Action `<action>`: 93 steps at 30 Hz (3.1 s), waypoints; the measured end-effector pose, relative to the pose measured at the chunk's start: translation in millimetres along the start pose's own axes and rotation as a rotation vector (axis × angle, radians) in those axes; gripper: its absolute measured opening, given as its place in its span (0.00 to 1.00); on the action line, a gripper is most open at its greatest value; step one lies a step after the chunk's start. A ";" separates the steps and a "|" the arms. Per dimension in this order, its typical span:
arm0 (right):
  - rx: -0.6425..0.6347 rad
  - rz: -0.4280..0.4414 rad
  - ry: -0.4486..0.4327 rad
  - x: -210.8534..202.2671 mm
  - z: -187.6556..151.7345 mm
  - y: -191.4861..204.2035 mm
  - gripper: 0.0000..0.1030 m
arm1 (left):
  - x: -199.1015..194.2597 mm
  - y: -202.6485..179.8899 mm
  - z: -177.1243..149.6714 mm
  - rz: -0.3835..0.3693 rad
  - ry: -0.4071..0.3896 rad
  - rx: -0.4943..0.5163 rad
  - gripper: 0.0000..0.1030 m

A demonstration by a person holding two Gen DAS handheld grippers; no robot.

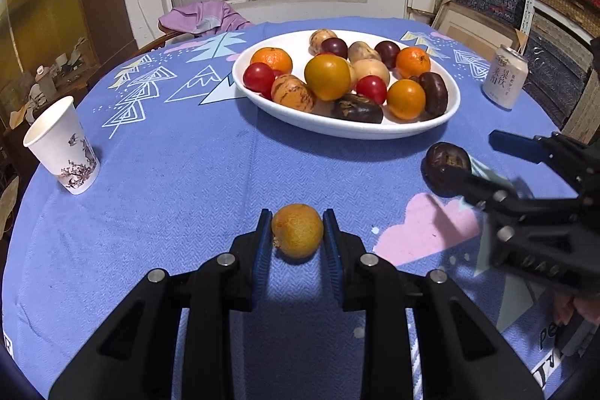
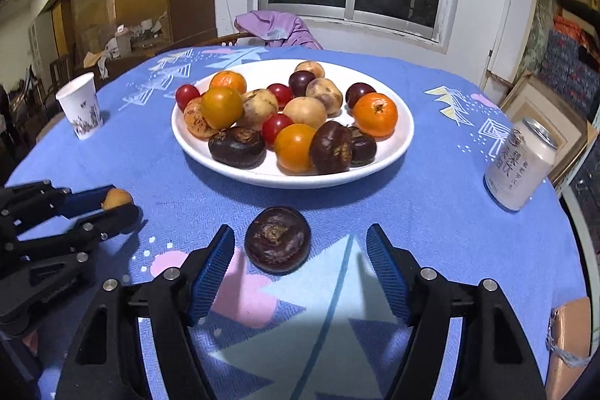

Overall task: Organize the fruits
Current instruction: 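Grasp a small tan fruit with the left tool while the right tool grasps a dark mangosteen, then lower the tan fruit onto the plate and open the left tool while the right tool releases the mangosteen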

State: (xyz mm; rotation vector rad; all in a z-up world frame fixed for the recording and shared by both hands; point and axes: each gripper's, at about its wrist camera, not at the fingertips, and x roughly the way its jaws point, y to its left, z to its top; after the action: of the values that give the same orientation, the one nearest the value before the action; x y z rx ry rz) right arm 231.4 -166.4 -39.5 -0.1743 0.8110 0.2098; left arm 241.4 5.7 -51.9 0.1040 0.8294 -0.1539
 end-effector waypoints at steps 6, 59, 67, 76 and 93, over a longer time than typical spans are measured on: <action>-0.030 -0.011 0.024 4.1 0.9 6.2 0.64 | 1.1 0.1 -0.7 -0.005 0.005 0.000 0.26; 0.164 0.087 -0.258 -86.1 109.6 -68.7 0.40 | -50.5 7.2 143.9 0.005 -0.214 -0.023 0.26; 0.162 0.091 -0.089 27.6 115.0 -55.8 0.40 | 70.9 -6.5 172.1 -0.017 -0.047 -0.012 0.26; 0.169 0.079 -0.023 69.9 99.4 -63.2 0.41 | 131.4 -16.1 181.5 -0.026 0.004 -0.022 0.39; 0.172 0.080 -0.092 35.3 98.6 -65.9 0.53 | 94.5 -13.3 171.4 0.042 -0.078 -0.005 0.59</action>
State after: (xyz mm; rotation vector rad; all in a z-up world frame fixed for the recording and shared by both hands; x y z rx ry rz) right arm 340.5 -202.8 6.2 0.0293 0.7413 0.2210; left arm 426.3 -42.4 -7.2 0.1103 0.7497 -0.1162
